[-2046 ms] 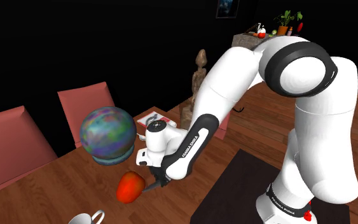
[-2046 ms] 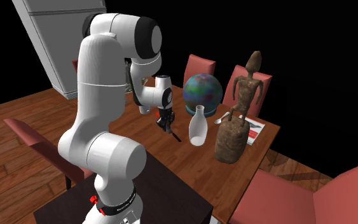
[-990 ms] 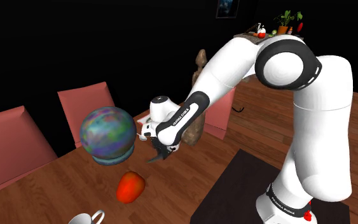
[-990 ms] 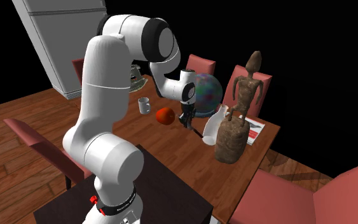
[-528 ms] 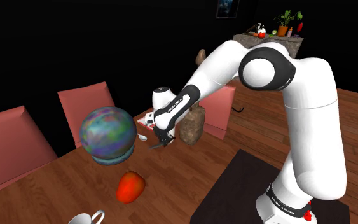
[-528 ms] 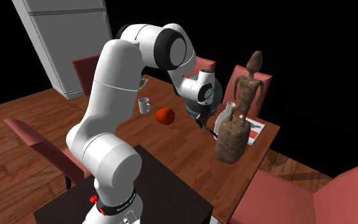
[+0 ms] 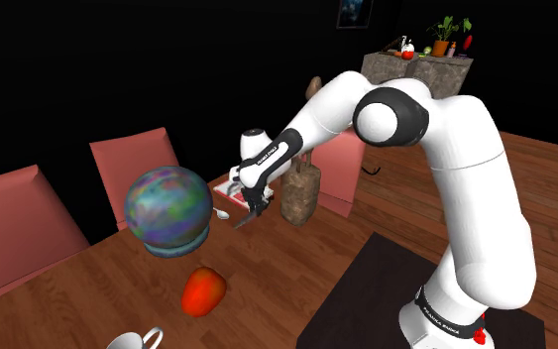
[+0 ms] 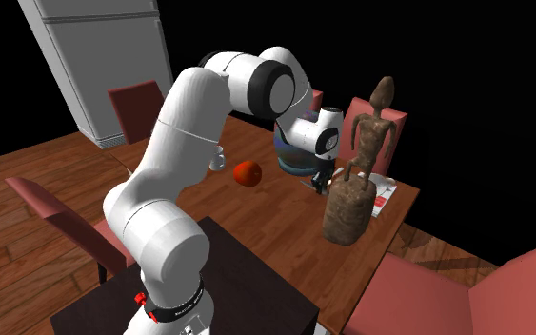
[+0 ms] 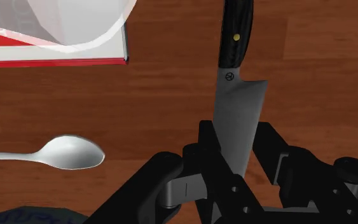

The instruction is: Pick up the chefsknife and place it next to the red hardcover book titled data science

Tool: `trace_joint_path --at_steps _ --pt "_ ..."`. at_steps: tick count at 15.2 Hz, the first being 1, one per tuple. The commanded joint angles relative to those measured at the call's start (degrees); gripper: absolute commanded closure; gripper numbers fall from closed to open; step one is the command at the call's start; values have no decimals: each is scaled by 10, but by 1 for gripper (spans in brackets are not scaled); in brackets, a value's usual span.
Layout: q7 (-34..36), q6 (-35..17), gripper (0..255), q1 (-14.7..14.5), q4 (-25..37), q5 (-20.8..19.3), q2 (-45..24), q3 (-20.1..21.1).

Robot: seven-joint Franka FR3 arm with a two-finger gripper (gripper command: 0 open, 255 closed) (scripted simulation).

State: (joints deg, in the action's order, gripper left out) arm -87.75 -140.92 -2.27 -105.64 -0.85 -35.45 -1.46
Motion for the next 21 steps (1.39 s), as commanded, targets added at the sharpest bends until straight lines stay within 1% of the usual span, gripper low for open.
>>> trace_joint_path --at_steps 1,12,19,20,21 --pt "-2 -7 255 2 7 0 -14 0" --pt "-1 -56 255 2 26 1 -82 1" --pt "-1 -56 255 3 26 1 -82 1" --pt "-1 -56 0 3 26 1 -82 1" --pt "-1 -56 0 3 26 1 -82 1"
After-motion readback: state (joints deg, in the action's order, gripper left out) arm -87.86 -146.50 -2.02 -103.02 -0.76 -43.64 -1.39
